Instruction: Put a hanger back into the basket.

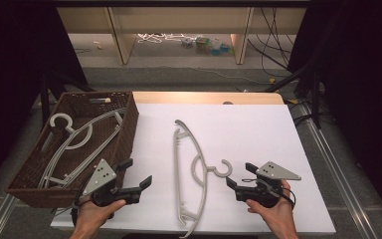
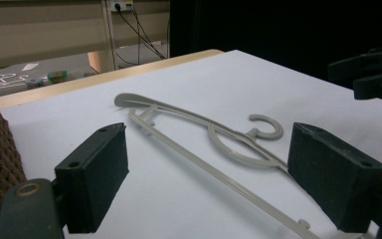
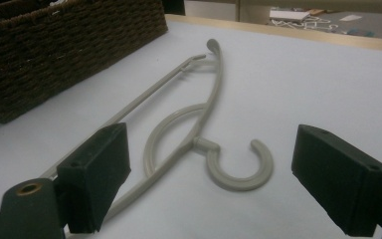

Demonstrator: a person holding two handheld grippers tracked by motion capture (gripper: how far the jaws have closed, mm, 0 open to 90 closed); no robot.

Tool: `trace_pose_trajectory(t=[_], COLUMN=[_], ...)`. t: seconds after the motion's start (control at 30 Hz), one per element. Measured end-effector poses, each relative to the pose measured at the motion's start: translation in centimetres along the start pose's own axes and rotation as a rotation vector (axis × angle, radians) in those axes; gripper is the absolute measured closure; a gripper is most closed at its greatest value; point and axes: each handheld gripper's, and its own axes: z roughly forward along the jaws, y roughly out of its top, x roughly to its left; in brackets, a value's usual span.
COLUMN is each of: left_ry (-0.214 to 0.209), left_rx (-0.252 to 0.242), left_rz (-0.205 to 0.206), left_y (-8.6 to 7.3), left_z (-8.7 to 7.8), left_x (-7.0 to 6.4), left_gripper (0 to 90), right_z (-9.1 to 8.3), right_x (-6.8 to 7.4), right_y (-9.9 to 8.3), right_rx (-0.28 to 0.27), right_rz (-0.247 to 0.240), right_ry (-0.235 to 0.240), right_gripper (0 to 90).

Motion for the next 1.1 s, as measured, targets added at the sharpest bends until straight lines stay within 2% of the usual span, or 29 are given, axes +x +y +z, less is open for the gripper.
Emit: trace_pose_trajectory(t=[0.17, 0.23, 0.33, 0.47, 0.53, 0.57, 0.6, 0.63, 0.7, 0.8, 0.9, 0.93, 1.1], left_ry=[-0.008, -0.028, -0.019, -0.004, -0.003, -0.01, 0.002, -0.005, 0.007, -0.008, -0.005, -0.009, -0.02], left_rx=[0.013, -0.016, -0.027, -0.033, -0.033, -0.044, -0.036, -0.044, -0.03, -0.039, -0.029, -0.028, -0.024], left_rz=[0.008, 0.014, 0.01, -0.011, -0.016, -0.017, -0.012, -0.014, -0.009, -0.011, 0.002, 0.009, 0.016], left_y=[-0.8, -0.7, -0.7, -0.7, -0.8, -0.8, -0.8, -0.9, -0.9, -1.0, -1.0, -1.0, -1.0], left_z=[0.4, 0.2, -0.1, -0.2, -0.3, -0.3, -0.4, -0.3, -0.4, -0.1, -0.1, -0.1, 0.0], left_x=[-0.3, -0.3, -0.1, 0.2, 0.2, 0.2, 0.3, 0.3, 0.4, 0.4, 0.2, 0.2, 0.1], left_gripper=[16.0, 16.0, 15.9, 15.9, 15.9, 16.0, 15.9, 15.9, 16.0, 16.0, 16.2, 16.1, 16.3], right_z=[2.0, 2.8, 4.1, 5.8, 6.5, 6.9, 7.1, 7.3, 7.6, 8.3, 9.2, 9.4, 9.8], right_x=[1.0, 1.7, 2.5, 2.9, 3.3, 3.5, 3.8, 4.2, 4.4, 4.6, 4.8, 4.9, 5.1], right_y=[0.2, 0.2, 0.2, 0.2, 0.0, -0.1, -0.3, -0.6, -0.7, -0.9, -1.2, -1.2, -1.0], right_rx=[0.078, 0.12, 0.138, 0.201, 0.271, 0.291, 0.327, 0.339, 0.388, 0.435, 0.474, 0.511, 0.563], right_rz=[-0.025, -0.032, -0.043, -0.057, -0.052, -0.078, -0.089, -0.088, -0.1, -0.118, -0.136, -0.146, -0.178], right_ry=[0.029, 0.043, 0.083, 0.073, 0.088, 0.093, 0.097, 0.089, 0.088, 0.111, 0.094, 0.083, 0.074], right_gripper=[16.2, 16.2, 16.2, 16.3, 16.4, 16.5, 16.5, 16.5, 16.5, 16.9, 16.7, 17.1, 22.4])
